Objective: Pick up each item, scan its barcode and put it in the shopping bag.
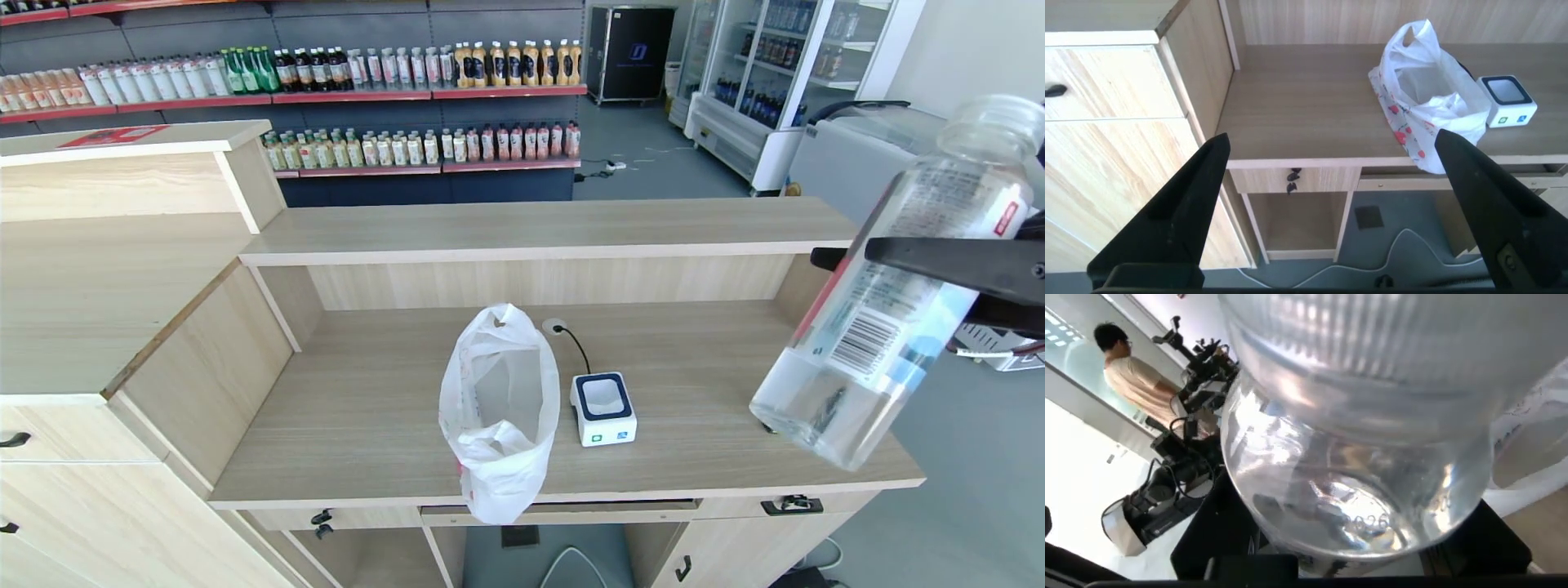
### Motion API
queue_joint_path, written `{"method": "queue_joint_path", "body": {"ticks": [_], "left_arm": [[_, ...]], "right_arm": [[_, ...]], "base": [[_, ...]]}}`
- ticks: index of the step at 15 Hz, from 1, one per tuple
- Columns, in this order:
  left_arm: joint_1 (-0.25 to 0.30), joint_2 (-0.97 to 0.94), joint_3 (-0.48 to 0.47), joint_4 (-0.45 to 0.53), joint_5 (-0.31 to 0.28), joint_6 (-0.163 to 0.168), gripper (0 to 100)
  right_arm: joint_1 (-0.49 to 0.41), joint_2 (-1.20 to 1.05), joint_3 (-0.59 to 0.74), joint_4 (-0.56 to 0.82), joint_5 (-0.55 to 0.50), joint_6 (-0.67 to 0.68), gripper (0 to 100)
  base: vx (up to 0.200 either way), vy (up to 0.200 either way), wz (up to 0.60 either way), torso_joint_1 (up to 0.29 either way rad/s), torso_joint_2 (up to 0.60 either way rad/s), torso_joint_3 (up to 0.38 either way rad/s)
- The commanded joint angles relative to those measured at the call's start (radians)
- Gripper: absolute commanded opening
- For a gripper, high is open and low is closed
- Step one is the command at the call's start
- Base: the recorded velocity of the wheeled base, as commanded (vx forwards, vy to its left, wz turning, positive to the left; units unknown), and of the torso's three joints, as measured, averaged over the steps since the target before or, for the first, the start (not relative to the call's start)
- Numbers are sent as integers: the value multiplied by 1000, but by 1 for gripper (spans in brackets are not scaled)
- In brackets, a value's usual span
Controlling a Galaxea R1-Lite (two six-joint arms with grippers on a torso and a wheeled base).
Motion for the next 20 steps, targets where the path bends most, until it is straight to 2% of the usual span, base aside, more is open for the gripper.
{"method": "queue_joint_path", "body": {"ticks": [1,4,9,13,20], "left_arm": [[0,0,0,0,0,-1,100],[0,0,0,0,0,-1,100],[0,0,0,0,0,-1,100],[0,0,0,0,0,-1,100],[0,0,0,0,0,-1,100]], "right_arm": [[30,-22,12,-2,0,0,0],[86,-57,27,-10,8,3,0],[102,-19,20,-99,63,18,0],[119,47,6,-252,74,86,0],[125,108,49,-490,192,95,0]], "base": [[0,0,0,0,0,0],[0,0,0,0,0,0],[0,0,0,0,0,0],[0,0,0,0,0,0],[0,0,0,0,0,0]]}}
